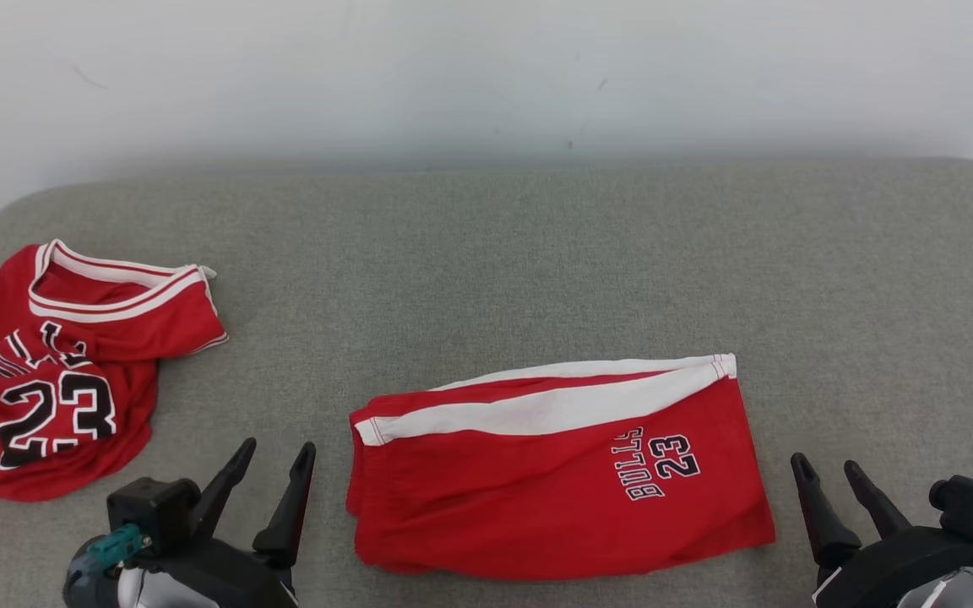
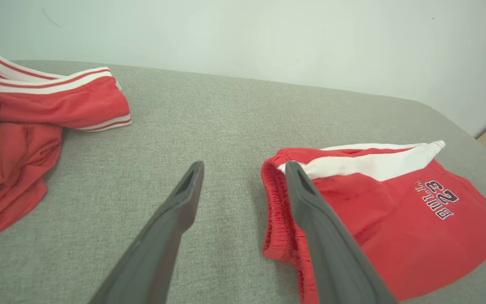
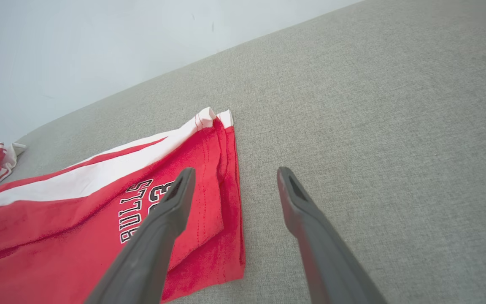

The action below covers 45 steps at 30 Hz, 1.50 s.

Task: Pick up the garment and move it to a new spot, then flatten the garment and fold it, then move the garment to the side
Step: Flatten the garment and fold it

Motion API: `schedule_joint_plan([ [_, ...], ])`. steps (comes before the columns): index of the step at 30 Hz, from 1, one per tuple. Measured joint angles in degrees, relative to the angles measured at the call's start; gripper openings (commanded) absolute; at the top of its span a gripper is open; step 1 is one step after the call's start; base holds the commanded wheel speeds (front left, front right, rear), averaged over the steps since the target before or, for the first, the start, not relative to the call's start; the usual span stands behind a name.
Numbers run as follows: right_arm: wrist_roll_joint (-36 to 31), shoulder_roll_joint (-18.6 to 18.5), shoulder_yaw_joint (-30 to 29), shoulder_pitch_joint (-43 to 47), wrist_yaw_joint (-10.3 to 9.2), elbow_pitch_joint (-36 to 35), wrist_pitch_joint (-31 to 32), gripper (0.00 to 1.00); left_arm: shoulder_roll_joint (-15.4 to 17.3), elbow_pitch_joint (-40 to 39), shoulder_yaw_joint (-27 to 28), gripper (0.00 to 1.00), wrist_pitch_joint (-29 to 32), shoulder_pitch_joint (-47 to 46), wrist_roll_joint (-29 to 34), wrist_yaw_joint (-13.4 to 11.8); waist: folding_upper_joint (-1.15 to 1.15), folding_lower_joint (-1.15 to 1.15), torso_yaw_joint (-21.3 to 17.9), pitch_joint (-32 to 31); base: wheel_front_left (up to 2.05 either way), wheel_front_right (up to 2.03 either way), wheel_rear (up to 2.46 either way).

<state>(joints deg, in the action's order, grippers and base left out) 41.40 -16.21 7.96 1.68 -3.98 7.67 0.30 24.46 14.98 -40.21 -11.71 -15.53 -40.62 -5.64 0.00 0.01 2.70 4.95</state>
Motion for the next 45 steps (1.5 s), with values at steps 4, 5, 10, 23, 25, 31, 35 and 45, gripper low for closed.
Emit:
schedule_joint_plan([
  [4, -0.55, 0.24, -0.13, -0.01, -0.07, -0.57, -2.18, 1.00, -0.90, -0.75, 2.01, 1.00, -0.98, 0.05, -0.19, -0.54, 0.00, 0.00, 0.39, -1.35, 0.00, 0.00, 0.00],
  [5, -0.77, 0.48, -0.26, -0.05, -0.25, -0.49, -2.61, 1.00, -0.96, -0.81, 2.61, 1.00, -1.25, 0.05, -0.10, -0.94, 0.00, 0.00, 0.47, -1.70, 0.00, 0.00, 0.00],
  [10, -1.86, 2.42, -0.56, -0.31, -1.16, -0.40, -5.33, 1.00, -1.23, -0.78, 6.91, 1.00, -2.03, 0.48, 0.52, -1.44, 0.00, 0.00, 0.62, -3.46, 0.00, 0.00, 0.00],
  [23, -3.72, 5.94, 0.73, -1.56, -2.02, -1.33, -8.94, 1.00, -6.66, 0.45, 18.96, 1.00, -2.55, 6.27, 1.23, -1.47, 0.00, -0.01, -0.42, -6.21, 0.00, 0.00, 0.00],
  [25, -3.79, 6.23, 1.40, -2.26, -2.07, -1.30, -8.92, 1.00, -6.24, 0.21, 17.78, 1.00, -2.55, 7.11, 3.07, -1.47, 0.00, -0.01, -0.57, -6.24, 0.00, 0.00, 0.00],
  [31, -4.20, 6.04, 2.29, -2.63, -2.07, -0.86, -8.31, 1.00, -4.81, -0.43, 15.73, 1.00, -1.14, 8.32, 5.00, -1.47, 0.00, -0.01, -0.97, -6.23, 0.00, 0.00, 0.00],
  [35, -4.20, 5.64, 2.40, -3.13, -2.07, -0.77, -8.01, 1.00, -4.49, -0.91, 15.77, 1.00, -0.12, 8.36, 6.38, -1.47, 0.00, -0.01, -1.12, -6.26, 0.00, 0.00, 0.00],
  [45, -4.16, 5.71, 2.18, -3.22, -2.15, 0.44, -5.57, 1.00, -5.72, -1.57, 16.05, 1.00, 2.05, 9.35, 8.33, -1.47, 0.00, -0.01, -1.01, -6.23, 0.00, 0.00, 0.00],
])
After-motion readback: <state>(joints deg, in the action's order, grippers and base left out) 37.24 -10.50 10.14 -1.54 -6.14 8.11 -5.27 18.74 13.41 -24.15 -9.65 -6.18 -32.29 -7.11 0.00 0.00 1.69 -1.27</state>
